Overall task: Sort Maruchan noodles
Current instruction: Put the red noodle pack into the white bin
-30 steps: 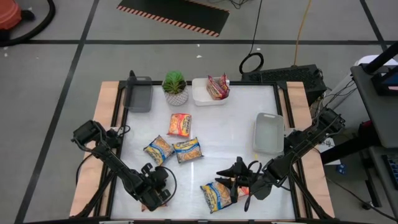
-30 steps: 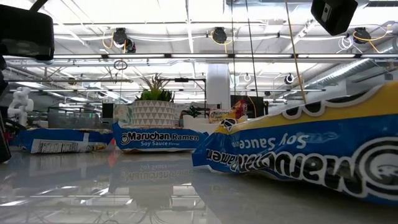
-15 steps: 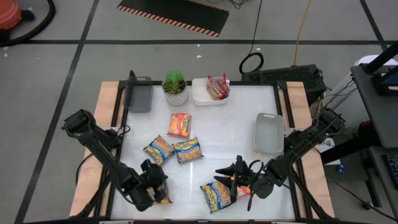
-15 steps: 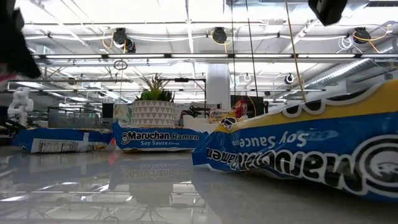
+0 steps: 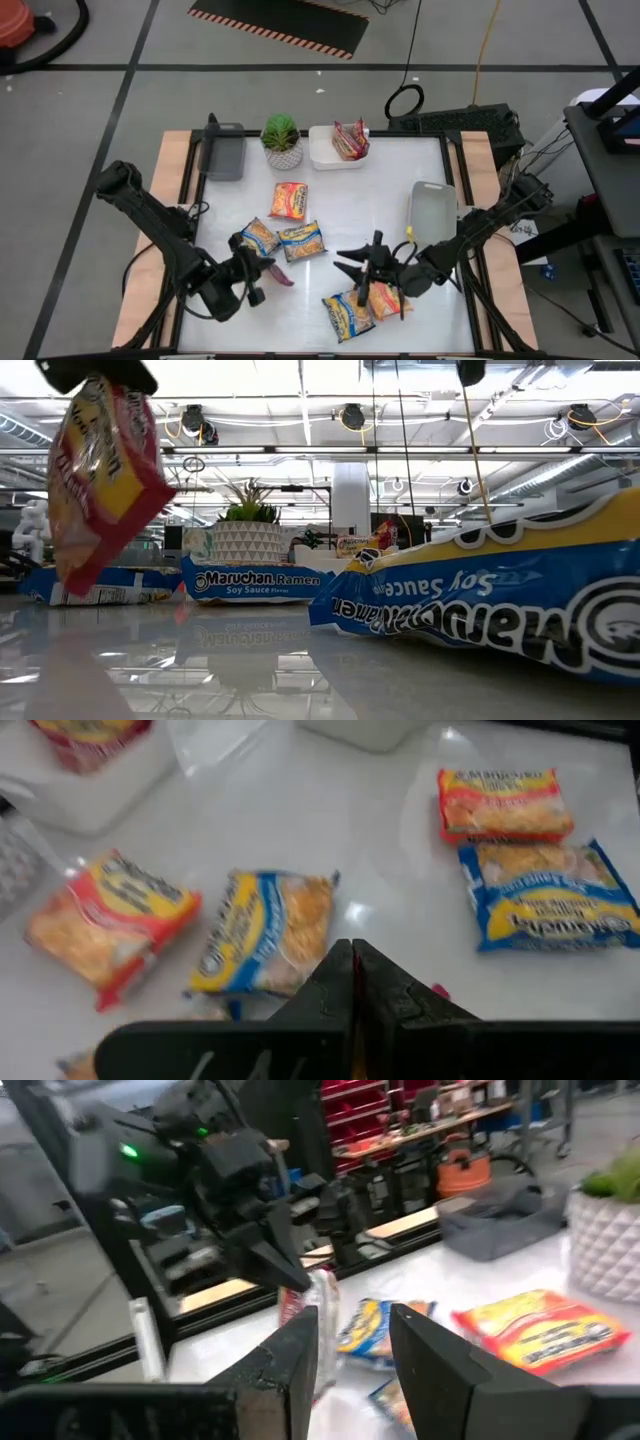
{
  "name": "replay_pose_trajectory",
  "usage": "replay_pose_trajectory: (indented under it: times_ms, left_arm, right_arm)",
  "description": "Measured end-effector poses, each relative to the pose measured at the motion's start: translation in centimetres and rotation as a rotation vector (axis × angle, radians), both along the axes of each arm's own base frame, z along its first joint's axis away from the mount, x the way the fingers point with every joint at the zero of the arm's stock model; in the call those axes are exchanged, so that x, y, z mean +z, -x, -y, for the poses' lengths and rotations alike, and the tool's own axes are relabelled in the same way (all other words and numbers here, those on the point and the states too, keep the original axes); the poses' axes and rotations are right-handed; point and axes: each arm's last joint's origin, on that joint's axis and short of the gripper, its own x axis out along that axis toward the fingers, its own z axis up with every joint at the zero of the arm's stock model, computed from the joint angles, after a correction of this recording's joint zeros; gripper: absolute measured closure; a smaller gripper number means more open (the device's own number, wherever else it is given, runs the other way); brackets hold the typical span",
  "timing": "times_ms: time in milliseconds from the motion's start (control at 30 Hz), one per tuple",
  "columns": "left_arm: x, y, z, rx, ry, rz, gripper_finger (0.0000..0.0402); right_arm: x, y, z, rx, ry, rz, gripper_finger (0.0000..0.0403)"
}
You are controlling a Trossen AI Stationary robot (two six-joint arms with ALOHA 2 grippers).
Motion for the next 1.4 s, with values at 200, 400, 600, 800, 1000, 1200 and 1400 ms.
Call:
replay_pose_trajectory:
  times_ms: [200,400,600,800,1000,1200,1400]
  left_arm:
    - [1.6,-0.2,-1.9,0.008,-0.085,0.029,0.0401]
    - [2.9,-0.4,-3.6,-0.002,-0.155,0.024,0.0401]
    - [4.4,-0.4,-5.7,0.000,-0.224,0.022,0.0401]
    - [5.7,-0.4,-7.4,-0.001,-0.285,0.035,0.0401]
    - [6.5,-0.9,-8.8,0.020,-0.332,0.044,0.0401]
    - [7.0,-1.8,-10.0,0.042,-0.344,0.069,0.0401]
    - [7.1,-2.0,-10.3,0.053,-0.339,0.081,0.0401]
  right_arm:
    - [-0.1,-1.0,1.9,-0.056,0.066,-0.026,0.0282]
    - [0.7,-2.4,3.9,-0.070,0.134,-0.032,0.0282]
    - [1.6,-3.4,5.8,-0.095,0.219,-0.046,0.0282]
    - [1.0,-4.0,7.2,-0.033,0.209,-0.089,0.0280]
    - [0.9,-4.3,7.6,0.057,0.155,-0.085,0.0228]
    - [1.0,-4.3,7.8,-0.008,0.150,-0.068,0.0143]
    - [-0.2,-5.6,7.5,-0.058,0.164,-0.009,0.0124]
